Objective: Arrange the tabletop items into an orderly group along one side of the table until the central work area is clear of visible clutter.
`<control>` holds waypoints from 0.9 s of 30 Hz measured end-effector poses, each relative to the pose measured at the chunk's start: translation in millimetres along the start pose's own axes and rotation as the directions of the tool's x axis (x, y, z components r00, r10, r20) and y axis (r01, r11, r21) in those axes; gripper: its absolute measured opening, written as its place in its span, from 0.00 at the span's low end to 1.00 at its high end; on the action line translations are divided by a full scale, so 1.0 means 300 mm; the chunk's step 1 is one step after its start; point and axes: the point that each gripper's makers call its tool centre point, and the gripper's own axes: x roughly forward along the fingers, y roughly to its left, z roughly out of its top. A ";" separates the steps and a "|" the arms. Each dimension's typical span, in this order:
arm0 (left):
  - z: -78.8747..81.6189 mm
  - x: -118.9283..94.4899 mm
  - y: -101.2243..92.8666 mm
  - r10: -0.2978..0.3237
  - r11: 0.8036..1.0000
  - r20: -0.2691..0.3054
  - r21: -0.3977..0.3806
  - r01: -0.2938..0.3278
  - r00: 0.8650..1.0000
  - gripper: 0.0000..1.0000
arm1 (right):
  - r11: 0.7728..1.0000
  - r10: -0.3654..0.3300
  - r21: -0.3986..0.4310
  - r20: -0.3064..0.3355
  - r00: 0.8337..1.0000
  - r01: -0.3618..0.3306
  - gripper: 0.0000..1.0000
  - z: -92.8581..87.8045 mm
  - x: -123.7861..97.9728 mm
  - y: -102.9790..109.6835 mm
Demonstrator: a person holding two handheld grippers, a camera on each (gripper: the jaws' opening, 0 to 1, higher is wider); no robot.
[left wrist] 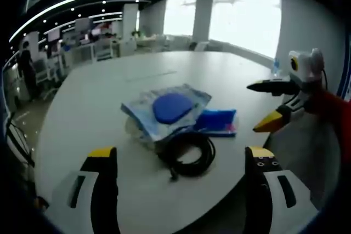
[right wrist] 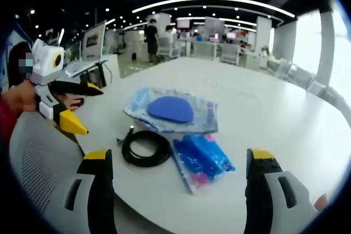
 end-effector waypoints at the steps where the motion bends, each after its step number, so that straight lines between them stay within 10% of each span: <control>1: 0.000 0.000 0.000 0.000 1.000 0.000 0.001 0.000 1.000 0.94 | 1.000 0.000 0.001 -0.001 1.000 0.000 1.00 -0.001 0.000 0.000; 27: -0.002 0.002 -0.009 -0.013 1.000 -0.001 -0.001 0.013 1.000 0.93 | 1.000 -0.012 0.001 -0.009 1.000 0.013 1.00 -0.007 -0.001 -0.009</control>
